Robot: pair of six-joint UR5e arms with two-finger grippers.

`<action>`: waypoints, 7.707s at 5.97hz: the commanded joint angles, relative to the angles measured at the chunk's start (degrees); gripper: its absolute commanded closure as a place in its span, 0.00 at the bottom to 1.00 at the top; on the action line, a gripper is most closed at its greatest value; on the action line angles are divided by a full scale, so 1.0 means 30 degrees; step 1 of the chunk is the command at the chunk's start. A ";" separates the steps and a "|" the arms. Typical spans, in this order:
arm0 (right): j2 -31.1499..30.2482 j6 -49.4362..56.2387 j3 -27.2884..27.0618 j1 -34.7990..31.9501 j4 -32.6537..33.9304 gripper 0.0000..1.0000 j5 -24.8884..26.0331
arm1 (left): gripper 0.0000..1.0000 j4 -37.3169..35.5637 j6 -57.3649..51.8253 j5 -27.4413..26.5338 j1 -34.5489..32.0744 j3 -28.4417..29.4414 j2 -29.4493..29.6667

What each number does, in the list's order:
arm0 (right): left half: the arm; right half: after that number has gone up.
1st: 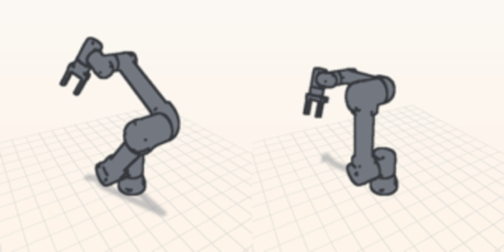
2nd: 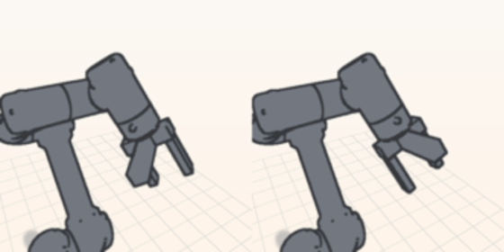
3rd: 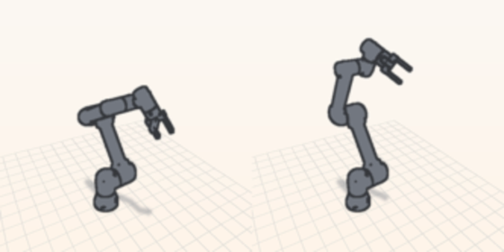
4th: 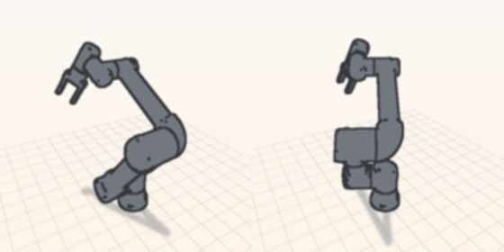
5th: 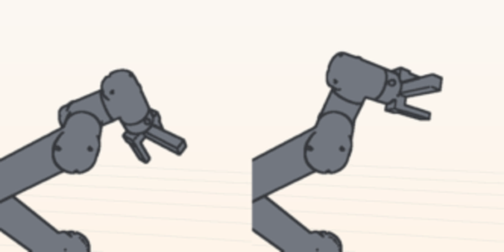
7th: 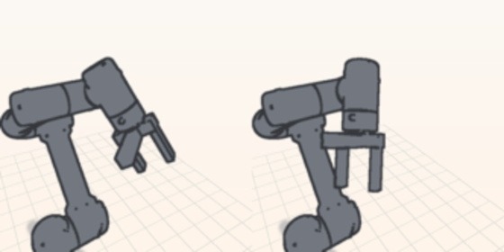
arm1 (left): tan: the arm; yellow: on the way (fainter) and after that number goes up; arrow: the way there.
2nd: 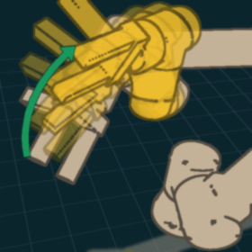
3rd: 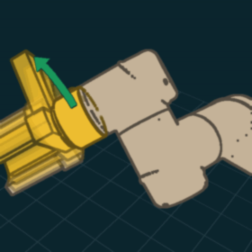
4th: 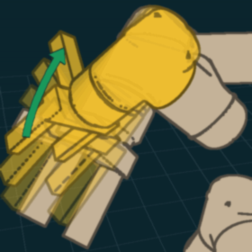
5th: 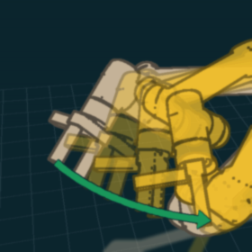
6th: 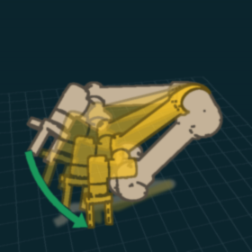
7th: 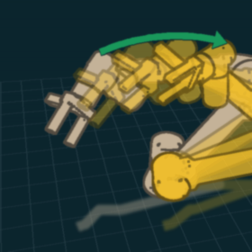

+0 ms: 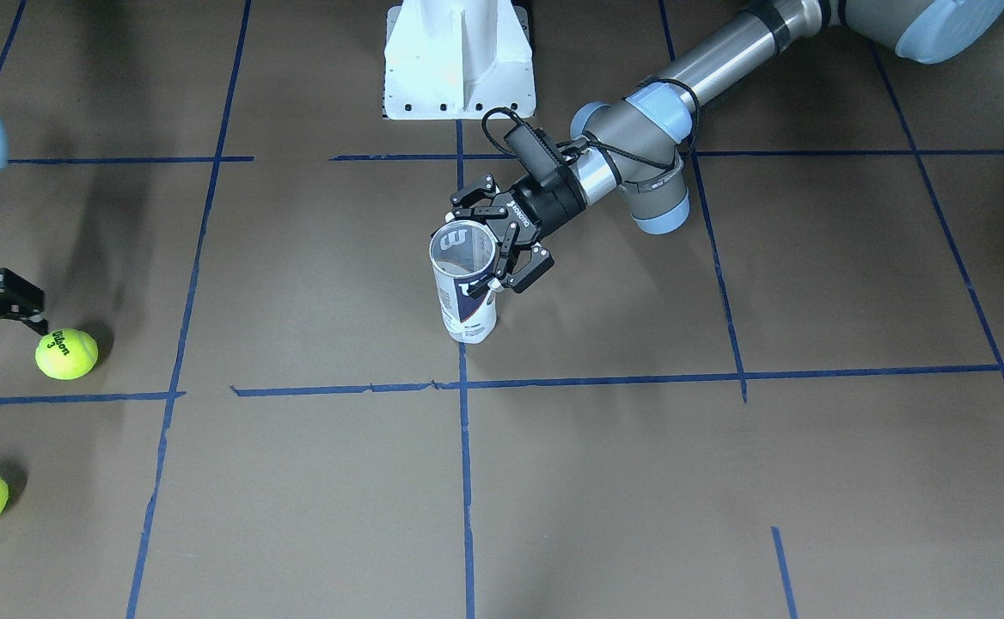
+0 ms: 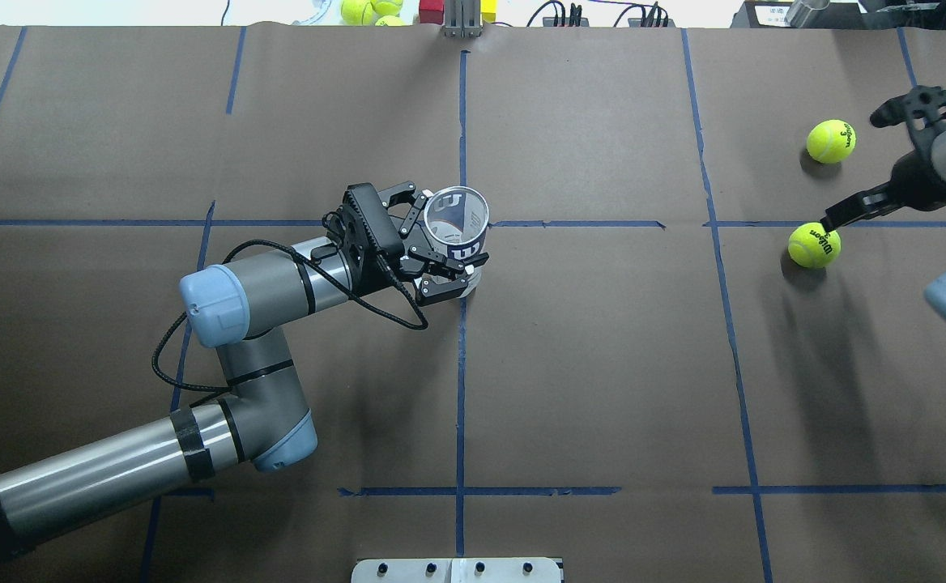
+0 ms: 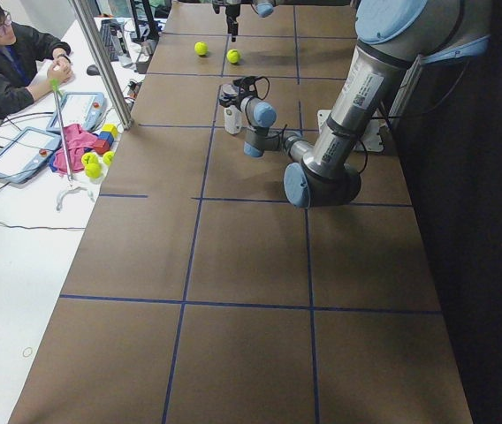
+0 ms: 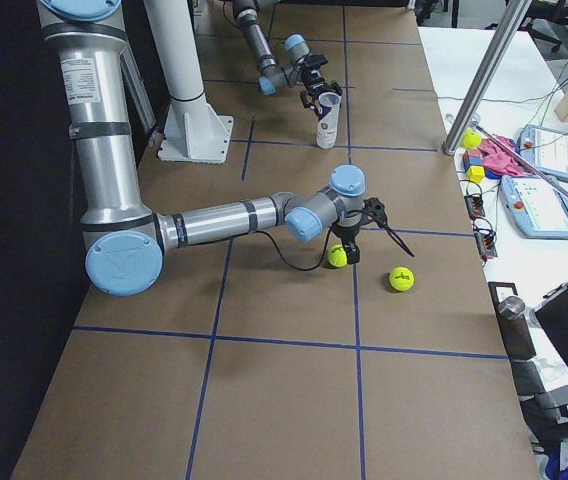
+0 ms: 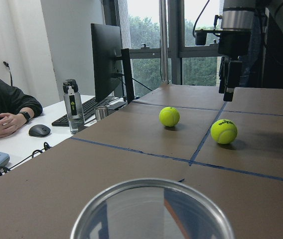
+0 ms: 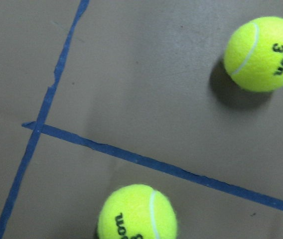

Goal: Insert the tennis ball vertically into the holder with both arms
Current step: 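Grasp the nearer yellow tennis ball with the right gripper while left holds the can, then carry the ball with the right gripper over the can's open top, then open the right gripper to drop the ball into the can, then move the right gripper back to the second yellow tennis ball, then lower the right gripper and grasp the second yellow tennis ball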

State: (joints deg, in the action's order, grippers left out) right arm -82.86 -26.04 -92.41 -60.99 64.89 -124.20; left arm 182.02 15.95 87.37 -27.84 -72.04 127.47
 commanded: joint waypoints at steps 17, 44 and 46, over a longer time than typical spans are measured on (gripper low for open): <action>1.0819 -1.4038 -0.6787 0.6987 1.1551 0.98 0.4585 | 0.05 0.0000 0.0014 -0.0002 0.0022 0.0020 -0.0038; 0.7084 0.8095 1.1132 -0.2141 -0.1487 0.00 0.1347 | 0.05 0.0000 0.0014 -0.0265 0.0022 0.0108 -0.0067; 0.7259 0.8066 1.1875 -0.1819 -0.1765 0.00 0.2693 | 0.05 0.0000 0.0014 -0.0265 0.0022 0.0108 -0.0096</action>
State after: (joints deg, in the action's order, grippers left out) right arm -61.31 -1.88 -57.98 -66.89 60.12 -117.82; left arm 182.02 16.00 86.57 -27.77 -71.72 127.20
